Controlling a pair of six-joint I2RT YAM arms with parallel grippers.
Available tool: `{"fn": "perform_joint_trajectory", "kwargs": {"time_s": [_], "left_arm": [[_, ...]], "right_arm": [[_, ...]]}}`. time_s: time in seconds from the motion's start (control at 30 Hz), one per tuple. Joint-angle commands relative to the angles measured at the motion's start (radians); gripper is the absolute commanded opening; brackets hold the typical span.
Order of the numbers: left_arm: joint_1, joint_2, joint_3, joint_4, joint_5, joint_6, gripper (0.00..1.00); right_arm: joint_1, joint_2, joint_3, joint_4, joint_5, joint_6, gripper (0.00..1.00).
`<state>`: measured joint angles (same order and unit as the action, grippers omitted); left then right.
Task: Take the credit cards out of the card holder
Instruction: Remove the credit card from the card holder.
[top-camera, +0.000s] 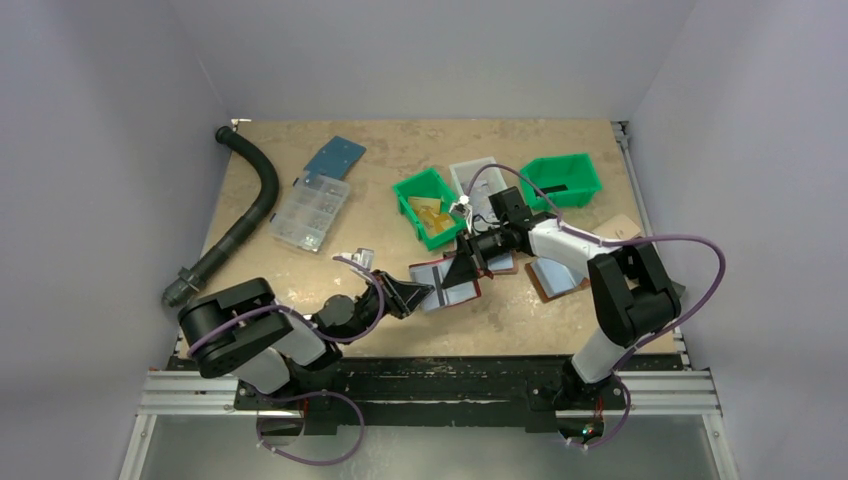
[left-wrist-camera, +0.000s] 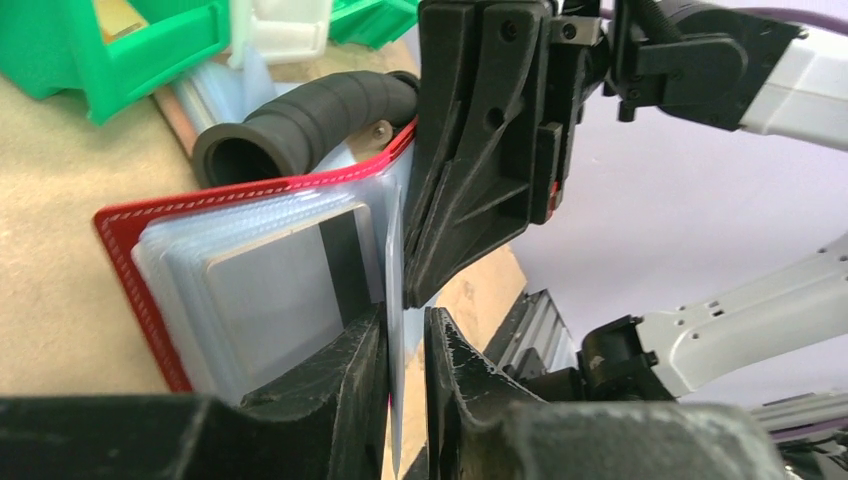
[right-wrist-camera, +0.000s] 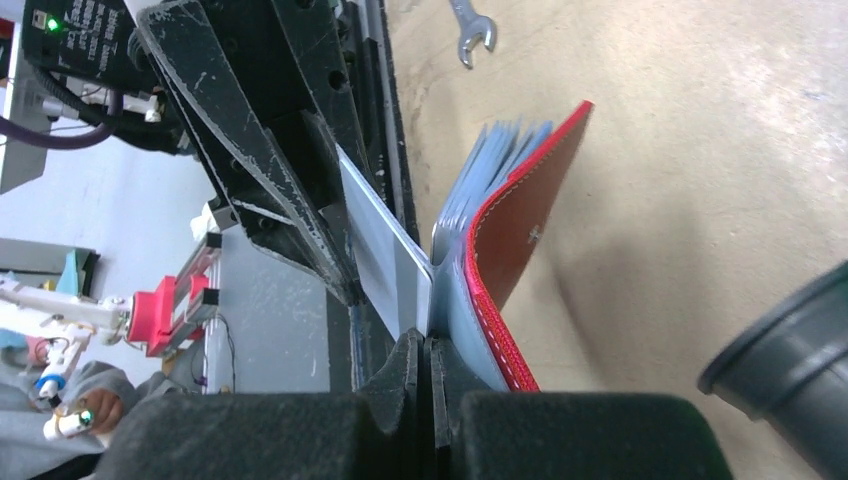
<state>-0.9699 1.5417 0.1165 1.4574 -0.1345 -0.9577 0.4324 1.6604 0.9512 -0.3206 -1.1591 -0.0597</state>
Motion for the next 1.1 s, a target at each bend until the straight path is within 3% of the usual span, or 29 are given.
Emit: {"fn": "perform_joint_trajectory", "kwargs": {"time_s": [0.0, 0.27, 0.83, 0.93, 1.07], "left_arm": [[-0.011, -0.084, 0.006, 0.045, 0.017, 0.031, 0.24], [0.004, -0.192, 0.006, -0.114, 0.036, 0.049, 0.27], [0.046, -0.299, 0.006, -0.265, 0.083, 0.046, 0.20], [0.054, -0.306, 0.005, -0.277, 0.095, 0.047, 0.17], [0.070, -0.297, 0.003, -0.272, 0.127, 0.042, 0.01]], "right_arm": [[0.010, -0.048, 0.009, 0.038, -0.080, -0.001, 0.00], [0.001, -0.051, 0.008, 0.035, -0.055, -0.010, 0.00], [-0.011, -0.061, 0.012, 0.005, -0.032, -0.052, 0.00], [-0.013, -0.060, 0.014, -0.001, -0.025, -0.058, 0.00], [-0.013, -0.059, 0.016, -0.005, -0.024, -0.066, 0.00]]}}
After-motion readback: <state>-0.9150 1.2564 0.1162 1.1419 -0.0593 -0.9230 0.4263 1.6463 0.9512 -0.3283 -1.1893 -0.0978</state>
